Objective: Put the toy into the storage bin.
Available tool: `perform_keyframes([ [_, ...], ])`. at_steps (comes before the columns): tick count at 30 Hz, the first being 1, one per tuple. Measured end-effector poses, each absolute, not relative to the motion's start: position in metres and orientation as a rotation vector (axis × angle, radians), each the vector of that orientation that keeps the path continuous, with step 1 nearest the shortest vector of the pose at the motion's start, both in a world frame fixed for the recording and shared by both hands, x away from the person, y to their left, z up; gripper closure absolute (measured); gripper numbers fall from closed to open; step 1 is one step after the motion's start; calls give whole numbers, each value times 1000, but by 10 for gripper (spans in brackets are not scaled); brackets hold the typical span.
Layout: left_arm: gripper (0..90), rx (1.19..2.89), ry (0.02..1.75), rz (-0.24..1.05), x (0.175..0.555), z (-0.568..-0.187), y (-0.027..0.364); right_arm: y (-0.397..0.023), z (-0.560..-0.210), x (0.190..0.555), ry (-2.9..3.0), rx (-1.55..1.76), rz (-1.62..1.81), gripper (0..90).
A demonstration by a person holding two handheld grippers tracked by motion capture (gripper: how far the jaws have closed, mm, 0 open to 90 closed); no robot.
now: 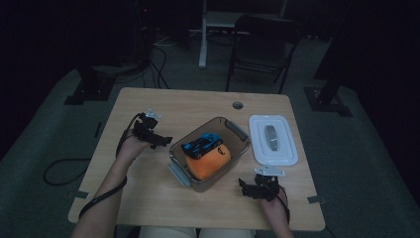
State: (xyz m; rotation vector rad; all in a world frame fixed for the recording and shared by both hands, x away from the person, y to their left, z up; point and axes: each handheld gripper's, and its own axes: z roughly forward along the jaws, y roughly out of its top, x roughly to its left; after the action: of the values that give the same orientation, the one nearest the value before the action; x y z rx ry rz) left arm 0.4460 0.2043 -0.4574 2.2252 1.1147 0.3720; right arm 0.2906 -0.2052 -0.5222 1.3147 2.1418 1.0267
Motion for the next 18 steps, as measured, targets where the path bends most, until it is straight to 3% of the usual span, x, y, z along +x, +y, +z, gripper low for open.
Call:
perform_keyframes([
  [8,9,2251,1103,307,452,-490,190,-199,-519,306,2128,1321,1007,121],
  [18,17,2320,982,256,443,-496,173,-202,-516,320,2072,1364,1019,121],
])
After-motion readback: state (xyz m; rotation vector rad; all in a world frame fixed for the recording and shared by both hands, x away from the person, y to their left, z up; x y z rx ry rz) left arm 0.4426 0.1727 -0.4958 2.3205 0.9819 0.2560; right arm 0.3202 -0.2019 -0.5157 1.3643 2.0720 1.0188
